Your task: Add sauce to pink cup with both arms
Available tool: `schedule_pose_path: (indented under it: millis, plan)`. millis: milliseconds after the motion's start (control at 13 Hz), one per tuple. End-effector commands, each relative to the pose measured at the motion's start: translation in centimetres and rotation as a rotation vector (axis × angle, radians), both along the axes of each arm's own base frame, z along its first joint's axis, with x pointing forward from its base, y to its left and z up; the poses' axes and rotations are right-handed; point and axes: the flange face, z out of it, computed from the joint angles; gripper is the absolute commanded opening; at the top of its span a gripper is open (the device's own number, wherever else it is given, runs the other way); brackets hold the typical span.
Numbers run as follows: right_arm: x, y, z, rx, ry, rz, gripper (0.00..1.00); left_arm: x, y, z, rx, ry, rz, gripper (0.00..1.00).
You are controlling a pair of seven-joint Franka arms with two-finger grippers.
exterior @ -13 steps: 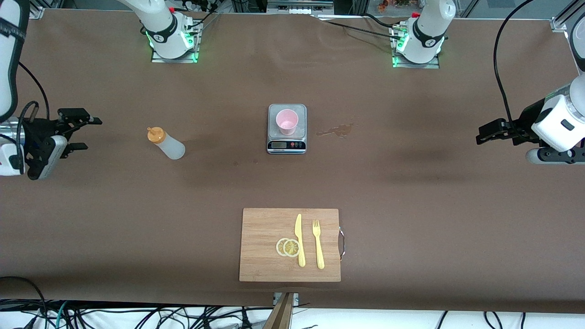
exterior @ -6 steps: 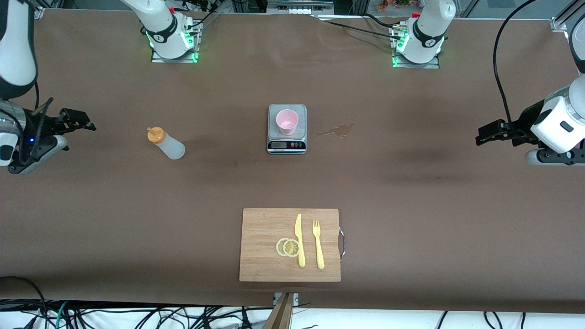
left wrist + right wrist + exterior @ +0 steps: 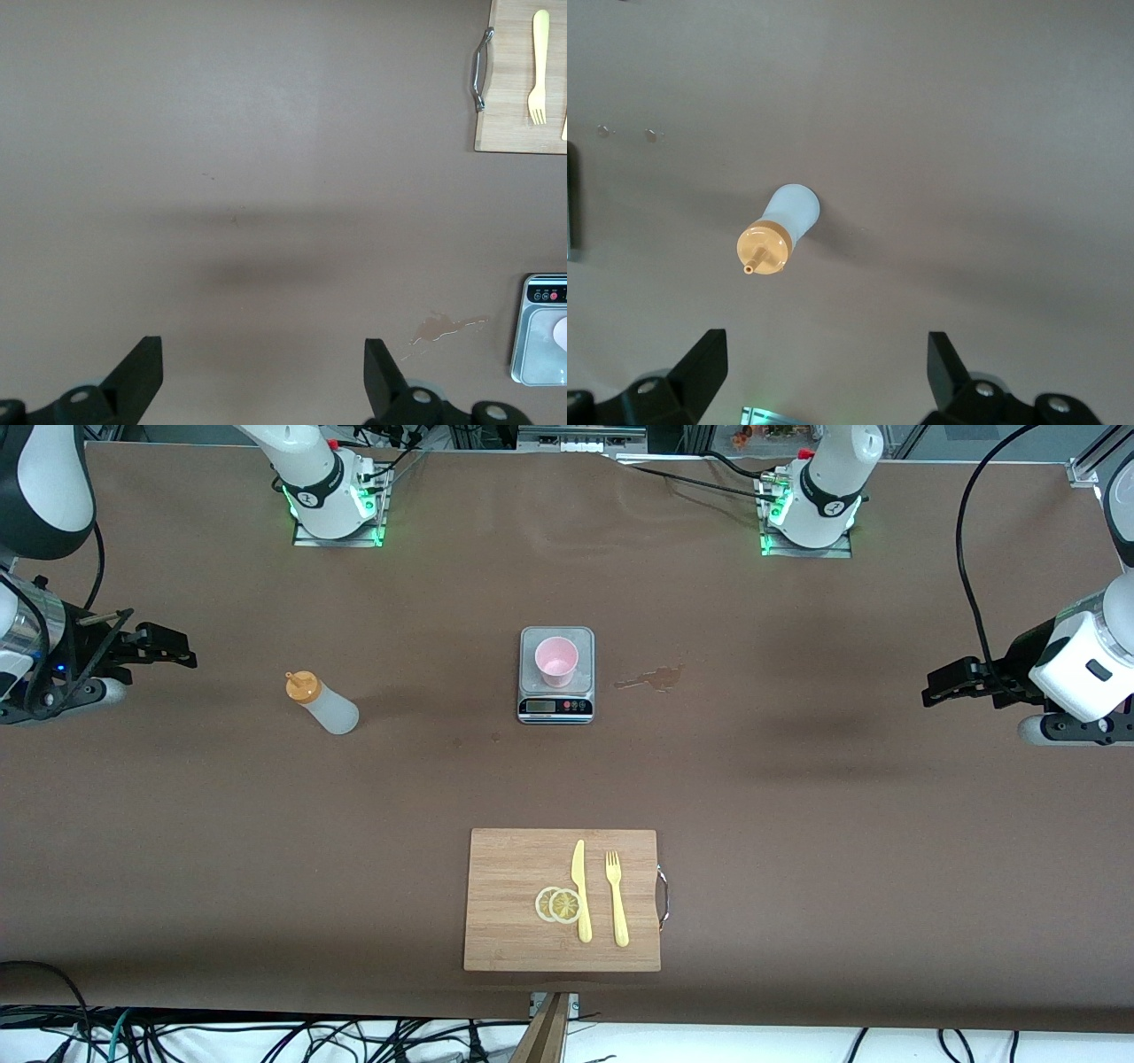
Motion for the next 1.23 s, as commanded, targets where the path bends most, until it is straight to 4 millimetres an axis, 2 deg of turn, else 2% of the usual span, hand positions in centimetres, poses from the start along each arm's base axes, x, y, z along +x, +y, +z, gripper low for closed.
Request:
schedule_pose_path:
  millis: [0,309,386,463,540,772,926,1157]
  plan:
    - [-1.4,0.7,0.6,-0.041,0.038,-0.126,1.00,0.3,0.2,0.6,0.017,0.004,-0.027,1.00]
    - [-0.4,0.4,1.7,-0.049,-0.048,-0.235,1.00,0.3,0.2,0.6,0.017,0.004,-0.027,1.00]
    - [-0.2,-0.7,1.6,-0.051,-0.074,-0.305,1.00,0.3,0.2,0.6,0.017,0.004,-0.027,1.00]
    - [-1.0,-1.7,1.2,-0.061,-0.065,-0.368,1.00,0.3,0.2,0.6,0.017,0.004,-0.028,1.00]
    - [-1.5,-1.0,1.8,-0.065,-0.076,-0.364,1.00,0.3,0.3,0.6,0.017,0.004,-0.025,1.00]
    - [-1.7,-2.2,4.3,-0.044,-0.150,-0.368,1.00,0.3,0.2,0.6,0.017,0.004,-0.027,1.00]
    - [-1.7,-0.9,4.8,-0.039,-0.156,-0.287,1.00,0.3,0.2,0.6,0.017,0.004,-0.027,1.00]
    - [-2.0,-0.7,5.9,-0.060,-0.142,-0.255,1.00,0.3,0.2,0.6,0.017,0.004,-0.027,1.00]
